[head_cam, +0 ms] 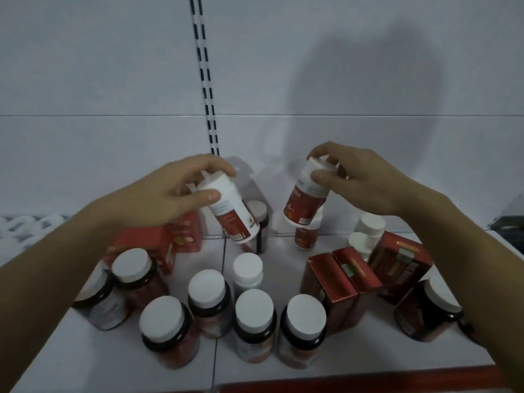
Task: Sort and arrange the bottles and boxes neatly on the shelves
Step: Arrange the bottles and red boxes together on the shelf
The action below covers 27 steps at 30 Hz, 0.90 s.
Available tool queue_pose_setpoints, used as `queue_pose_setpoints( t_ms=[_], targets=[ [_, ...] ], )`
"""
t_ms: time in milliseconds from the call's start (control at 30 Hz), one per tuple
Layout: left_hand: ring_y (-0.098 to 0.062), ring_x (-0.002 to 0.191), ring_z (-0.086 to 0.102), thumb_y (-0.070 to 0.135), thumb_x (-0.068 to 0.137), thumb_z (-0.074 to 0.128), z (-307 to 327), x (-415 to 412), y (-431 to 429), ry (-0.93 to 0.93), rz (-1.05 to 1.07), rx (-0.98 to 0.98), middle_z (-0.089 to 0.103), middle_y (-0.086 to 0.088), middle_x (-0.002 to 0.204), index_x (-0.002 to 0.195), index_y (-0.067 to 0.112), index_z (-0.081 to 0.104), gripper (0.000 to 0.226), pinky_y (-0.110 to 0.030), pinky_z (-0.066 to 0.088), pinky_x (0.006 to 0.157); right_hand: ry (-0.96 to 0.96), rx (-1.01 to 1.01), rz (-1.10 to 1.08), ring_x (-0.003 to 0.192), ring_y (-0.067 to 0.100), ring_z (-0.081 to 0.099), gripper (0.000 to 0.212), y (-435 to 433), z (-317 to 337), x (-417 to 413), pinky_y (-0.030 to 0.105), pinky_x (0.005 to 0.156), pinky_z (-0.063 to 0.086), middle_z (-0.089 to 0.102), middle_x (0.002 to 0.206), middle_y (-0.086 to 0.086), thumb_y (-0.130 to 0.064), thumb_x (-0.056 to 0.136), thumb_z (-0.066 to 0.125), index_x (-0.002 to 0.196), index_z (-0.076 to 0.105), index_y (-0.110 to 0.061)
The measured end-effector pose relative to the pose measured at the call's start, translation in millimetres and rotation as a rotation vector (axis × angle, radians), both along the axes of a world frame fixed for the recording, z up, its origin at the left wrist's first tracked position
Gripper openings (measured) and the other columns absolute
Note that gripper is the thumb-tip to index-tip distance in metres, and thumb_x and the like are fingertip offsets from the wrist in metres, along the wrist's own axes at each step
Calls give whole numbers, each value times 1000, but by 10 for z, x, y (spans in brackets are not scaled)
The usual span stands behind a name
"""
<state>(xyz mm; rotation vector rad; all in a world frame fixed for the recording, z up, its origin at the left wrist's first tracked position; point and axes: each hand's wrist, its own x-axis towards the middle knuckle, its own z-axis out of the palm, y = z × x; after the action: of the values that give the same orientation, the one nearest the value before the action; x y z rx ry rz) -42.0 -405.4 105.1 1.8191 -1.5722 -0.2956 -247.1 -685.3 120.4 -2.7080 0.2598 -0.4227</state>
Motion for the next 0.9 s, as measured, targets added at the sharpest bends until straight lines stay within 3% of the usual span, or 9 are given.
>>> queue_pose_setpoints(
  t_ms=[133, 200, 333, 433, 567, 633, 700, 900],
  targets=[
    [-13, 98, 63, 34, 95, 58, 56, 307, 340, -33, 112, 8, 60, 13, 121, 127, 35, 55, 32, -34, 56, 78, -79, 15, 17, 81, -1, 56, 40, 379, 98, 347, 13, 66, 37, 59, 102, -10, -50, 96, 56, 129, 56, -26],
    [-8, 99, 61, 34, 95, 59, 7, 407, 449, -105, 118, 70, 58, 15, 123, 127, 36, 54, 32, -25, 51, 78, -89, -6, 47, 80, -2, 55, 42, 572, 110, 554, 10, 66, 37, 59, 103, -10, -51, 96, 58, 130, 56, -25],
    [5, 109, 52, 22, 97, 65, -191, 468, 555, -276, 59, 164, 53, 25, 121, 129, 33, 55, 36, -14, 41, 89, 20, -74, 130, 82, 3, 55, 47, 893, 12, 950, 24, 74, 44, 61, 112, -5, -50, 94, 64, 132, 54, -24],
    [-6, 114, 49, 26, 97, 64, -355, 456, 537, -406, 60, 278, 46, 18, 125, 131, 34, 53, 37, -28, 43, 94, 171, -173, 191, 103, 21, 55, 44, 1098, -227, 1221, 38, 92, 46, 60, 120, 3, -41, 93, 68, 131, 54, -23],
    [-17, 129, 44, 26, 93, 66, -499, 448, 543, -532, 86, 334, 36, 9, 150, 128, 33, 53, 38, -29, 43, 92, 272, -214, 206, 115, 27, 53, 46, 1321, -585, 1500, 38, 97, 44, 59, 127, 7, -25, 91, 72, 132, 55, -18],
    [-21, 127, 47, 25, 92, 68, -544, 434, 536, -535, 83, 342, 34, 4, 152, 129, 32, 53, 40, -35, 47, 94, 294, -206, 174, 119, 26, 51, 50, 1390, -709, 1596, 39, 100, 44, 58, 131, 7, -23, 89, 74, 135, 54, -17],
    [-22, 122, 50, 26, 92, 69, -586, 433, 521, -537, 91, 364, 35, 2, 149, 131, 34, 52, 44, -38, 51, 91, 288, -205, 139, 117, 26, 53, 52, 1437, -811, 1644, 40, 98, 45, 57, 129, 6, -21, 87, 75, 134, 54, -19],
    [-19, 109, 51, 32, 89, 70, -637, 525, 505, -572, 65, 369, 42, 5, 128, 128, 40, 49, 45, -29, 46, 78, 168, -178, 5, 100, 30, 61, 69, 1465, -887, 1436, 37, 79, 52, 52, 127, 9, -10, 84, 74, 139, 38, -30]
  ],
)
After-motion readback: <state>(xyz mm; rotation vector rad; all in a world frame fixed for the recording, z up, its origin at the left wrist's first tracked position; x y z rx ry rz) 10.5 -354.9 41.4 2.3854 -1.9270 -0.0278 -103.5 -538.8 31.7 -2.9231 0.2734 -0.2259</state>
